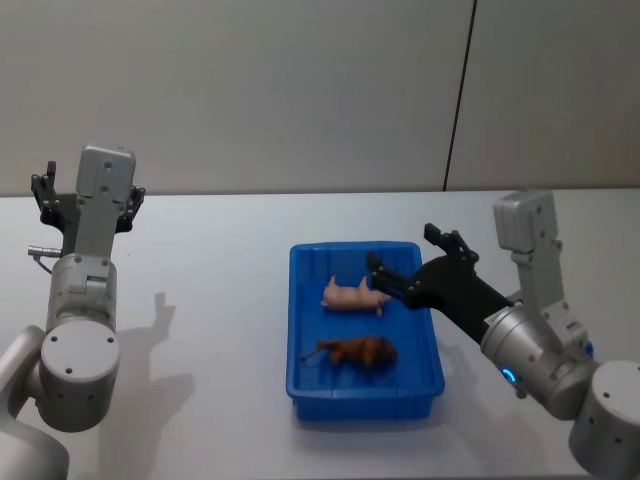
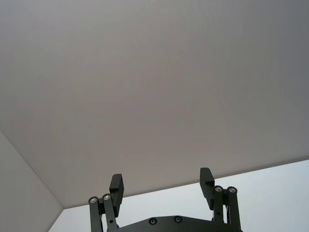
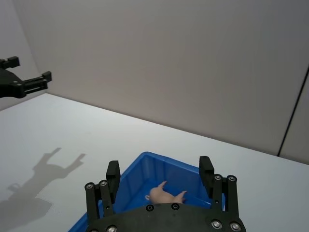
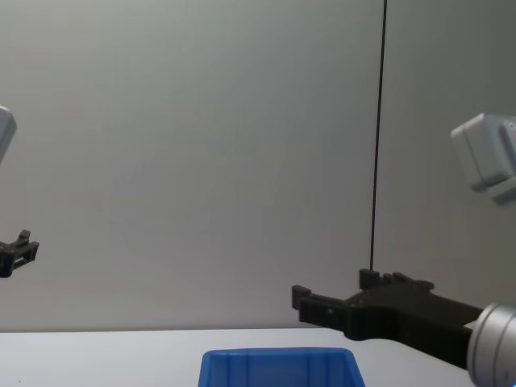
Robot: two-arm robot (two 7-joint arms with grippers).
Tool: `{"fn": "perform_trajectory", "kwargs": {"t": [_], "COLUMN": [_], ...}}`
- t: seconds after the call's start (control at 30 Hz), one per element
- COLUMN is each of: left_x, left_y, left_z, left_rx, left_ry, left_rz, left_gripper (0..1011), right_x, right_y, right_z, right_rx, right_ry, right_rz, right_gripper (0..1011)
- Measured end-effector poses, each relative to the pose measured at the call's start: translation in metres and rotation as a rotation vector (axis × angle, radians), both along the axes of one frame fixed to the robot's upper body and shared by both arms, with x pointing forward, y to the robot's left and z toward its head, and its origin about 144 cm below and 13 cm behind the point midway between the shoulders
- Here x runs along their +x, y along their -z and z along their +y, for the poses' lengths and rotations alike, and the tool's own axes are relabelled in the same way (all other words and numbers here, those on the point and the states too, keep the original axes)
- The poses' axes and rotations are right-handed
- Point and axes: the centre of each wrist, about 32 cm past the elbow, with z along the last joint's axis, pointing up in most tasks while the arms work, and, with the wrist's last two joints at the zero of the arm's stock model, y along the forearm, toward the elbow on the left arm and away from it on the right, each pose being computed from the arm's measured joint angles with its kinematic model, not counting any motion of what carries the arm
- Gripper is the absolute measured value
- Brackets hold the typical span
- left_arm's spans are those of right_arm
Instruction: Pick up the two dolls from the table and place them into the box.
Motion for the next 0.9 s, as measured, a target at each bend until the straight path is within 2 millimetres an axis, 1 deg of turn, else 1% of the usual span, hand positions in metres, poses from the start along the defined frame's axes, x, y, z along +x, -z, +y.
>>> {"fn": "perform_trajectory", "kwargs": {"t": [0.4,0.67,0.9], "left_x": [0.0,0.0,0.0], "left_y": [0.0,0.0,0.0], "left_z": [0.0,0.0,0.0], "left_rx": [0.0,0.0,0.0], "left_ry": [0.0,0.0,0.0], "left_rz": [0.0,0.0,0.0], "left_gripper": [1001,1001,1001], "right_x": [-0.006,-0.013,-0.02], "right_y": [0.001,0.003,0.008], "right_z": [-0.009,-0.021,-0.037], "right_rx": [-0.045,-0.092,-0.143], "right_ry": [0.132,0.251,0.366], "right_rz": [0.017,0.043,0.08], "right_gripper": [1001,1001,1001]}}
